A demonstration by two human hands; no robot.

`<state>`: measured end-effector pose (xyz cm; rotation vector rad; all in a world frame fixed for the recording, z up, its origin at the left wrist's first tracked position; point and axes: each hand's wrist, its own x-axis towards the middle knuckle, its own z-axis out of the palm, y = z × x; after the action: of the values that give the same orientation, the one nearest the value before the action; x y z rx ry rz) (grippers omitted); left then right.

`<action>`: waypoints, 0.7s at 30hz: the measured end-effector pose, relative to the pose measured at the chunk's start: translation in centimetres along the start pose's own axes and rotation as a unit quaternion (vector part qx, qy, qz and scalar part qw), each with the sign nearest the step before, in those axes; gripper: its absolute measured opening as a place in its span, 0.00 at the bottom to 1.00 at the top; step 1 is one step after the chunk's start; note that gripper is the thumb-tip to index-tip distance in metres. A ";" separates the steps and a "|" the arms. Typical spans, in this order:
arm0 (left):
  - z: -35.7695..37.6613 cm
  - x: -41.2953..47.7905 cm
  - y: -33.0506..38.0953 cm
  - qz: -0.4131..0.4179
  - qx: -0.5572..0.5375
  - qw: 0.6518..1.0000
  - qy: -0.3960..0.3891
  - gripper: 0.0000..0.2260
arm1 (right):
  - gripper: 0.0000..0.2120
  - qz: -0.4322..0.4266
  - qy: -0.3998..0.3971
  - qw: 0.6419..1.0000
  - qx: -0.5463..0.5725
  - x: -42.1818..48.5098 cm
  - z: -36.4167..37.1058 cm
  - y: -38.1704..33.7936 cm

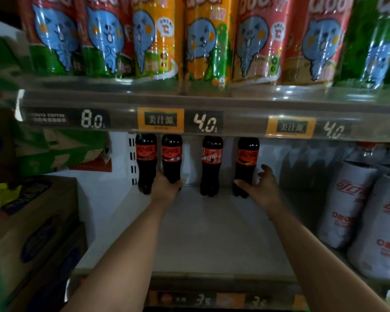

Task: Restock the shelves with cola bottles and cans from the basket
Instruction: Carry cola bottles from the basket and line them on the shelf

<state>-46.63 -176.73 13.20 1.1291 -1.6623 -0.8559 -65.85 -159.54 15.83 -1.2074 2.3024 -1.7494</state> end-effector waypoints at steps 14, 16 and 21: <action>0.8 1.2 -0.4 0.021 0.063 0.998 -0.014 0.21 | 0.35 0.043 0.019 0.999 0.003 -0.2 -0.7 1.8; 0.7 1.2 -0.4 0.025 0.070 0.997 -0.015 0.21 | 0.35 0.047 0.016 0.999 0.004 -0.2 -0.6 1.9; 0.5 1.0 -0.2 0.028 0.085 0.996 -0.024 0.21 | 0.38 0.076 0.001 0.997 0.001 -0.1 -0.4 1.7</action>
<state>-47.25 -177.73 13.17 1.1798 -1.8260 -0.7223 -66.95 -159.02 14.52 -1.0001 2.3233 -1.7030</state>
